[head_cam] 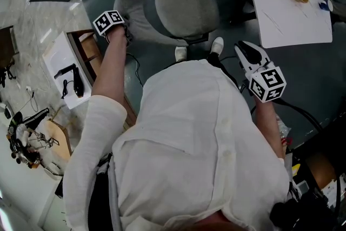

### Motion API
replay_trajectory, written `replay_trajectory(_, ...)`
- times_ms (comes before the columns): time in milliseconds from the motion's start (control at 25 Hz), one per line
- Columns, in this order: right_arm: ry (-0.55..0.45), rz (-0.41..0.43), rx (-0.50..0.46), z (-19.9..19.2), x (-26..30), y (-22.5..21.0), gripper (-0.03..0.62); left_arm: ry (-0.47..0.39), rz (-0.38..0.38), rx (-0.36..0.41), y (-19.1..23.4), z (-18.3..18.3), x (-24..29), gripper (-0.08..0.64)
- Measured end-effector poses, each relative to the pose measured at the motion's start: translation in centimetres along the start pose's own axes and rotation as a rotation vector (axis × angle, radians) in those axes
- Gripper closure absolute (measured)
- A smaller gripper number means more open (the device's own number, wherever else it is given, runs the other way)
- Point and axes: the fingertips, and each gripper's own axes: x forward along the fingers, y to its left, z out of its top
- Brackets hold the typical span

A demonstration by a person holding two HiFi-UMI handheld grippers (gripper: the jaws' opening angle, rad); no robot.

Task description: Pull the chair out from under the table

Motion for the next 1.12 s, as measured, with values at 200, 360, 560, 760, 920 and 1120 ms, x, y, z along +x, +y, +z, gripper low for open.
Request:
replay_trajectory(200, 0.002, -0.002, -0.003, -0.3, 0.2, 1.1, 0.525, 0.002, 0.000, 0.014, 1.5, 0.5, -0.5, 0.499)
replay_trajectory(360, 0.003, -0.006, -0.003, -0.4, 0.1, 1.8, 0.525, 0.001, 0.005, 0.020, 2.6, 0.9, -1.0, 0.499)
replay_trajectory(560, 0.007, -0.009, -0.007, -0.6, 0.0, 2.6, 0.525, 0.003, 0.007, 0.035, 3.6, 1.0, -1.6, 0.499)
replay_trajectory(760, 0.011, -0.006, -0.010, -1.0, 0.1, 3.0, 0.525, 0.004, 0.014, 0.046, 4.4, 1.0, -1.7, 0.500)
replay_trajectory(920, 0.018, -0.005, -0.008, -1.5, -0.1, 3.3, 0.525, 0.004, 0.021, 0.062, 4.7, 1.0, -1.8, 0.499)
replay_trajectory(1120, 0.025, -0.015, -0.008, -2.0, -0.4, 4.0, 0.525, 0.005, 0.012, 0.078, 4.6, 0.9, -1.7, 0.495)
